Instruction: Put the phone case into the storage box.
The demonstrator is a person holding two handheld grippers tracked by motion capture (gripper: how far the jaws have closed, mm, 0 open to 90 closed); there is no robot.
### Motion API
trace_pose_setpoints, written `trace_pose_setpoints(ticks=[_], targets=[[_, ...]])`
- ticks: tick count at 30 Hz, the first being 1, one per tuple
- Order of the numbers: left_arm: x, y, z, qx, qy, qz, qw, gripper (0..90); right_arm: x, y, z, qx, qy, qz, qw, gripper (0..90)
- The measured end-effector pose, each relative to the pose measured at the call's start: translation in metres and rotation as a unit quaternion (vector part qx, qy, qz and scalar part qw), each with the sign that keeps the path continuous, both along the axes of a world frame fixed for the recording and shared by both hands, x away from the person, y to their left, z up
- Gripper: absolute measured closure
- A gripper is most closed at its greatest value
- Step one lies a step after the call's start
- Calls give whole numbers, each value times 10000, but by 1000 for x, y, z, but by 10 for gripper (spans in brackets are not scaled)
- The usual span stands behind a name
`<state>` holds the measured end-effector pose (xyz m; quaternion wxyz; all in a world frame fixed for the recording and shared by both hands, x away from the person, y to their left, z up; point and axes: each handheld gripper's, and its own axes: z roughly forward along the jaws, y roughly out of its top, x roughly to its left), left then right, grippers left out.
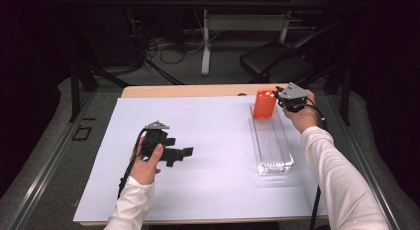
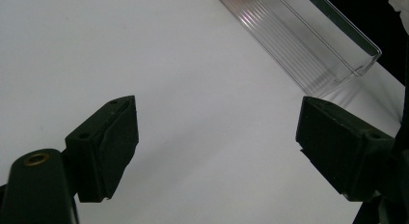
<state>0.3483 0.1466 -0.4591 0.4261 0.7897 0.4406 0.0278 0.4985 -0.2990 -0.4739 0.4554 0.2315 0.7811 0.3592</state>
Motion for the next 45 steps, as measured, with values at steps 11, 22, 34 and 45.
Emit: trace_pose_setpoints(ticks=[11, 22, 34, 45], targets=[[0, 0, -1, 18, -2, -19, 10000, 154, 2, 3, -1, 221, 134, -156, 9995, 607], [0, 0, -1, -4, 2, -31, 10000, 154, 1, 4, 0, 246, 348, -272, 9987, 516], [0, 0, 0, -26, -7, -21, 10000, 154, -2, 4, 3, 325, 599, -296, 9972, 433], [0, 2, 1, -48, -18, -25, 10000, 154, -4, 1, 12, 619, 943, -820, 9902, 244]])
